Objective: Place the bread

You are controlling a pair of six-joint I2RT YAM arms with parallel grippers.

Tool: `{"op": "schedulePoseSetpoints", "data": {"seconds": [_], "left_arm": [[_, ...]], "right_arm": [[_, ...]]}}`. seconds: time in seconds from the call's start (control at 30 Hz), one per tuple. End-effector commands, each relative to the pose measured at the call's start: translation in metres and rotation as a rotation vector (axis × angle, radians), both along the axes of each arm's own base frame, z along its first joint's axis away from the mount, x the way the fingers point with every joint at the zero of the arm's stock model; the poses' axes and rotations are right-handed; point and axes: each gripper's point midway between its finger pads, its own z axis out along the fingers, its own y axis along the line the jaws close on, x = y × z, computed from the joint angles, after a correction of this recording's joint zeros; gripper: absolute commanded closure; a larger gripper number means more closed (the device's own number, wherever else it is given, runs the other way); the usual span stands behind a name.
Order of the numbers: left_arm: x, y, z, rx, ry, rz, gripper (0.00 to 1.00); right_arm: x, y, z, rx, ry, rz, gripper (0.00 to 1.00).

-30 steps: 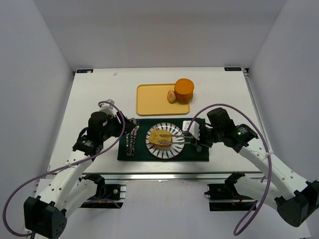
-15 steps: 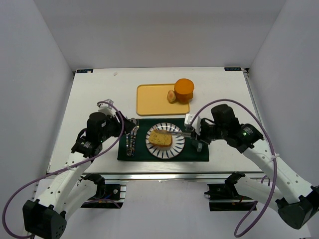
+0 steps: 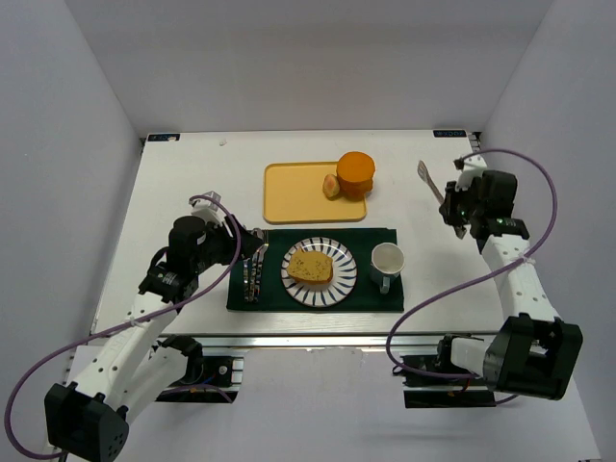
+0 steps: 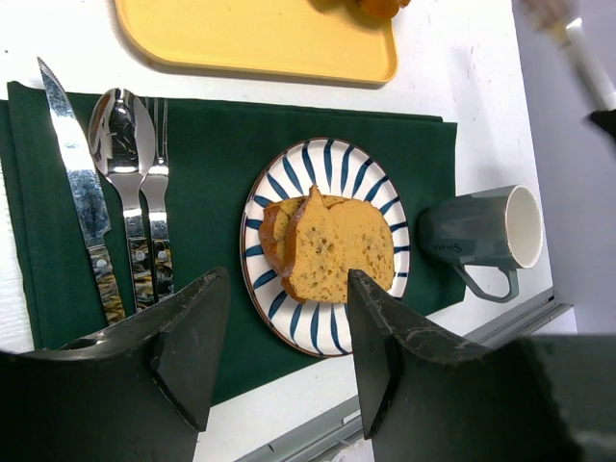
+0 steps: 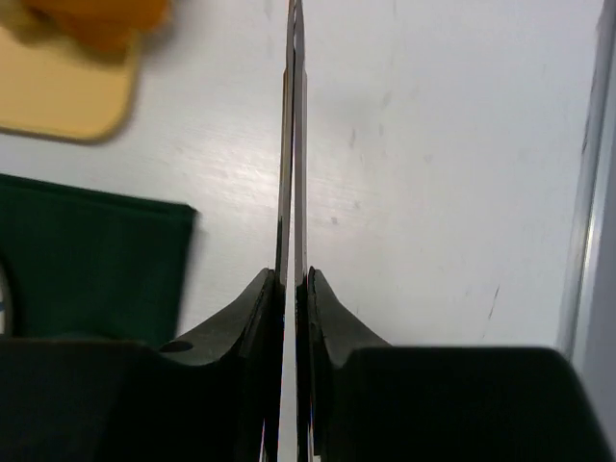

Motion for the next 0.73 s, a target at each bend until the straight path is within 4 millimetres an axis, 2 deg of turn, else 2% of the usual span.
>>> {"op": "schedulePoseSetpoints", "data": {"seconds": [0.0,0.03,0.1,0.13,0.23,0.33,0.37,0.47,0.57,0.67,0.7], "left_arm": [[0.006,-0.005,0.018,-0.020,-0.053,-0.023,0.38],[0.006,-0.006,0.018,-0.022,-0.053,-0.028,0.38],[0.007,-0.007,0.018,-0.023,-0.050,-0.031,0.38],[0.008,-0.007,0.018,-0.022,-0.049,-0.031,0.38],[0.008,-0.007,0.018,-0.020,-0.047,-0.030,0.38],[0.007,-0.006,0.018,-0.017,-0.046,-0.028,0.38],[0.007,-0.005,0.017,-0.015,-0.042,-0.025,0.38],[0.006,-0.004,0.017,-0.014,-0.041,-0.019,0.38],[0.006,-0.003,0.017,-0.012,-0.042,-0.011,0.38],[0.006,-0.003,0.016,-0.013,-0.040,-0.013,0.38],[0.006,-0.003,0.016,-0.016,-0.040,-0.012,0.38]], "right_arm": [[0.008,-0.016,-0.034,-0.007,-0.002,-0.107,0.81],[0.001,-0.020,-0.062,-0.020,0.054,-0.130,0.76],[0.003,-0.024,-0.078,-0.029,0.060,-0.153,0.63],[0.002,-0.027,-0.093,-0.034,0.101,-0.170,0.58],[-0.004,-0.028,-0.123,-0.031,0.205,-0.179,0.50],[-0.006,-0.029,-0.135,-0.025,0.257,-0.163,0.42],[-0.002,-0.029,-0.131,-0.028,0.251,-0.159,0.31],[-0.004,-0.030,-0.125,-0.064,0.269,-0.110,0.11],[0.003,-0.032,-0.098,-0.096,0.211,-0.080,0.11],[0.015,-0.028,-0.060,-0.099,0.125,-0.045,0.11],[0.022,-0.026,-0.037,-0.096,0.072,-0.031,0.10]]}}
